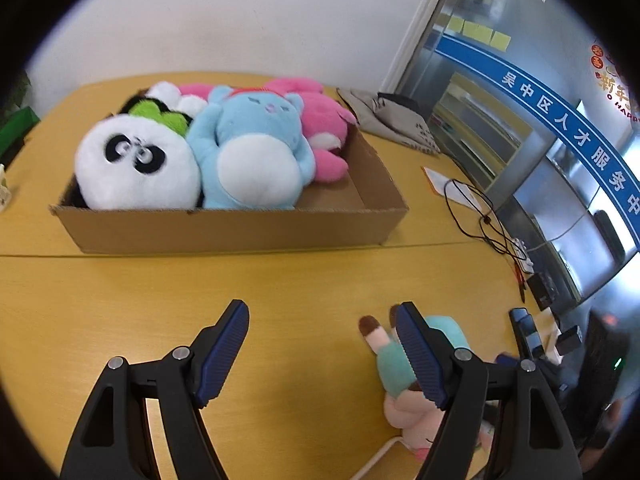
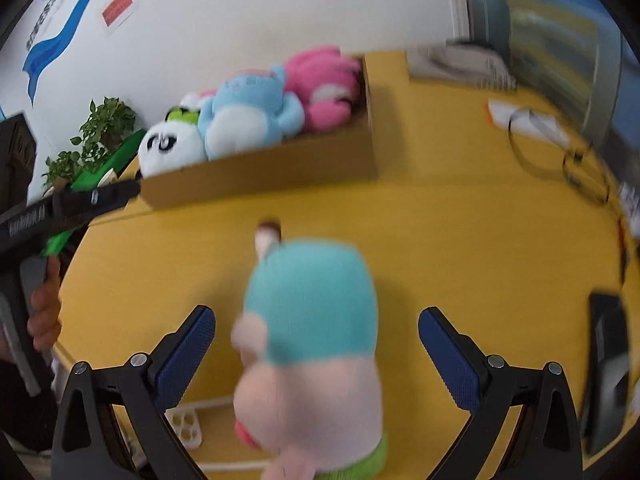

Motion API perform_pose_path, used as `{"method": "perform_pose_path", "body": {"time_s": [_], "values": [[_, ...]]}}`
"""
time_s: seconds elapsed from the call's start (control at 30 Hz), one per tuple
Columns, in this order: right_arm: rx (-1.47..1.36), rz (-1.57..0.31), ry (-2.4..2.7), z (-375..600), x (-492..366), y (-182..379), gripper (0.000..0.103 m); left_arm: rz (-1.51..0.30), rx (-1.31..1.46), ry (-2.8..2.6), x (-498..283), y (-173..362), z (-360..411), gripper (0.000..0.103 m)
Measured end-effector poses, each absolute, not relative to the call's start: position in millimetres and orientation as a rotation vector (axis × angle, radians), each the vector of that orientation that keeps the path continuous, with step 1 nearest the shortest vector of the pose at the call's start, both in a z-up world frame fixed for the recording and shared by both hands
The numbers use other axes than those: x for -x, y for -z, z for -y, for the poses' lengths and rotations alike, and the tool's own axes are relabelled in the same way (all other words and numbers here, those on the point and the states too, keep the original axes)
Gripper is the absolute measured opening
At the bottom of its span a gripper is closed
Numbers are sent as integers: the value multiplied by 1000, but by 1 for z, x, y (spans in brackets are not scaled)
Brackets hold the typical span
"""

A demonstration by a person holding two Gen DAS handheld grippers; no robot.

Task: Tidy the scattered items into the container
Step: 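Move both grippers to the teal-and-pink pig plush on the table, then close both grippers on the pig plush's body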

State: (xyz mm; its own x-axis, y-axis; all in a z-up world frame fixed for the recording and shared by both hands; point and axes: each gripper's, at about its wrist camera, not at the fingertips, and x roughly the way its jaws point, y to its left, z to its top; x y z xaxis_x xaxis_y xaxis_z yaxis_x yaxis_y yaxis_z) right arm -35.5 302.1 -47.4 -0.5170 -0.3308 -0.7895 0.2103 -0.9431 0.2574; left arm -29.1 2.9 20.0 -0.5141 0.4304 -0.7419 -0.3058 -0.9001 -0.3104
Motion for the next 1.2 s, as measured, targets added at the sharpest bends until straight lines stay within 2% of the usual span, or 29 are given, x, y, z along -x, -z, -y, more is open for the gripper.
{"method": "perform_pose_path", "body": {"time_s": [0.17, 0.27, 0.4, 0.53, 0.77, 0.83, 1.03, 1.2], "values": [[-1448, 203, 2385, -296, 20, 86, 102, 228, 1297, -2277, 35, -3, -23, 76], [-1483, 173, 2378, -289, 23, 96, 95, 226, 1366, -2178, 38, 14, -38, 76], [-1461, 83, 2396, -277, 24, 92, 91, 316, 1444, -2028, 46, 37, -54, 76], [-1440, 4, 2387, -267, 24, 89, 89, 308, 1517, -1984, 52, 55, -73, 76], [-1402, 0, 2373, -266, 20, 86, 85, 335, 1531, -1899, 52, 67, -87, 75], [-1381, -16, 2381, -262, 19, 84, 84, 293, 1514, -1909, 52, 61, -89, 67], [-1281, -13, 2400, -258, 25, 71, 80, 302, 1414, -1960, 56, 26, -77, 55], [-1132, -20, 2439, -244, 42, 39, 78, 253, 1275, -2061, 70, -30, -70, 52]]}}
